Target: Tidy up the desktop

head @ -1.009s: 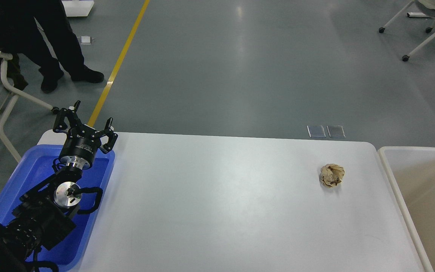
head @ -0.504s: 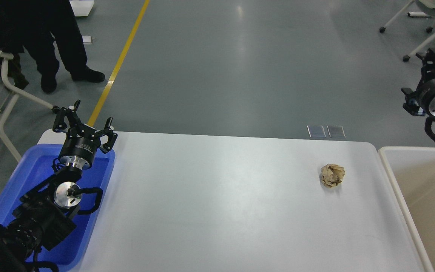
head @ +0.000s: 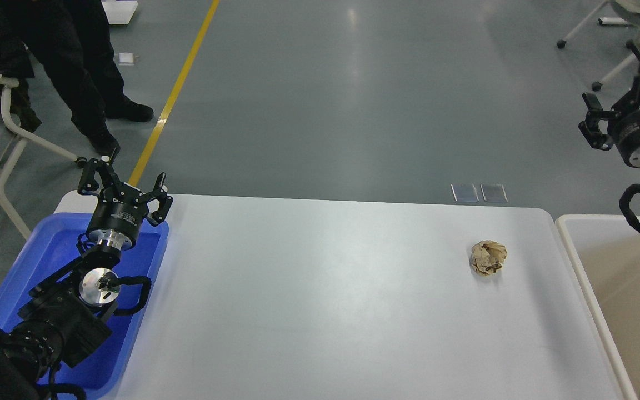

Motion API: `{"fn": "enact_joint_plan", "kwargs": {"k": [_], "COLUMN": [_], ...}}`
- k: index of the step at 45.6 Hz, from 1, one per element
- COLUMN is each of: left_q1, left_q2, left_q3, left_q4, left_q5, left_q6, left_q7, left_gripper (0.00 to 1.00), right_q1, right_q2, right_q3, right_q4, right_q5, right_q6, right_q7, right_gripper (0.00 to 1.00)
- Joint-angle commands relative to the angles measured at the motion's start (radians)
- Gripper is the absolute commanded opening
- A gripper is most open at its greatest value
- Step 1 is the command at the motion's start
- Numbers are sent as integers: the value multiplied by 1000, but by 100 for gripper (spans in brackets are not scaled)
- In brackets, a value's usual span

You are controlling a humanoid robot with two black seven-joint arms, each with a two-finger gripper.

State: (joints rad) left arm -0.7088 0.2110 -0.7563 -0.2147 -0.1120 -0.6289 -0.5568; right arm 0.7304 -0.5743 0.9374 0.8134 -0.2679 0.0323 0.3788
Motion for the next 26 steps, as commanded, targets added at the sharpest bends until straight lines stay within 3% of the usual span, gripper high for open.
{"fn": "enact_joint_plan", "kwargs": {"k": [1, 26], "left_q1": [0, 0], "left_q2": [-1, 1], "left_q3": [0, 0], "left_q4": [0, 0], "left_q5": [0, 0], "left_q6": [0, 0], "left_q7": [0, 0], "left_gripper": [100, 100], "right_q1": [-147, -224], "right_q2": [71, 131], "right_q3": [18, 21], "right_q4": [15, -34], "right_q5": [-1, 1], "right_q6": [31, 31], "right_q7": [117, 117], "right_gripper": [100, 100]}}
